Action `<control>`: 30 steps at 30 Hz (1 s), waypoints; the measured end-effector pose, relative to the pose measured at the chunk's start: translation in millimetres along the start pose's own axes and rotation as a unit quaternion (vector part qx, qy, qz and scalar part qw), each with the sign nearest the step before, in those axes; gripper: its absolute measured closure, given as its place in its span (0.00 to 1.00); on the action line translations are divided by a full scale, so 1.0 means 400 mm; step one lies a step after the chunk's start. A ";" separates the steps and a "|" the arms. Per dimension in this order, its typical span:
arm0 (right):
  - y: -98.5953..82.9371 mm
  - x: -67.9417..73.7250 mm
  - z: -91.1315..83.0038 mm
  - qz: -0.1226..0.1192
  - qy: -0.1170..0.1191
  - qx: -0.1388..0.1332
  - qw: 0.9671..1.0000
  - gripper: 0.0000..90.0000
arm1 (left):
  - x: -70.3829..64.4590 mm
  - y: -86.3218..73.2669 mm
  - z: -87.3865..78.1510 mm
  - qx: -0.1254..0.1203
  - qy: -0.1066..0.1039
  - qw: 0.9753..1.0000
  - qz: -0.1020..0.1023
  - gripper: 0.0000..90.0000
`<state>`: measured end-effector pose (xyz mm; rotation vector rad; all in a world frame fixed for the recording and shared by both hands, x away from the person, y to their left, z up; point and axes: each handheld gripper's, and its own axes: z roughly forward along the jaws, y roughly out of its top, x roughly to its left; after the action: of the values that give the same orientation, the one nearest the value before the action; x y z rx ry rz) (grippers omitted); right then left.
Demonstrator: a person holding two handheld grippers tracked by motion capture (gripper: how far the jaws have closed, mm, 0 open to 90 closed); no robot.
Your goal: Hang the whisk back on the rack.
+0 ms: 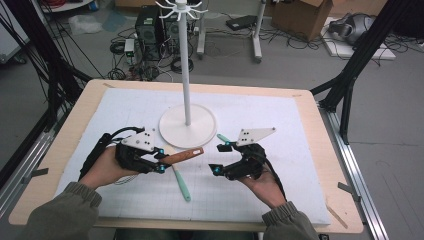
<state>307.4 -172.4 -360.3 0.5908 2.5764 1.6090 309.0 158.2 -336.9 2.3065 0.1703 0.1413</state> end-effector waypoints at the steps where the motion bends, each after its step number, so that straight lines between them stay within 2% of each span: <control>1: 0.004 0.002 0.004 -0.004 0.002 -0.001 1.000 0.29 | 0.000 0.002 0.001 -0.001 0.001 1.000 -0.002 0.79; 15: 0.030 0.010 0.037 -0.005 0.016 -0.001 1.000 0.40 | 0.007 0.029 0.020 -0.018 0.004 1.000 -0.004 0.79; 21: 0.046 0.015 0.062 -0.011 0.031 -0.004 0.999 0.44 | 0.007 0.040 0.033 -0.025 0.003 1.000 -0.008 0.79; 26: 0.053 0.012 0.073 -0.004 0.043 -0.014 0.999 0.48 | 0.005 0.047 0.041 -0.028 0.003 1.000 -0.004 0.79; 30: 0.053 0.008 0.076 0.007 0.053 -0.025 0.998 0.52 | 0.003 0.053 0.048 -0.032 0.008 0.999 -0.010 0.79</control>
<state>317.9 -137.1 -355.1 0.5337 2.6019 1.7499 314.9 130.3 -334.3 2.2391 0.1944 0.1537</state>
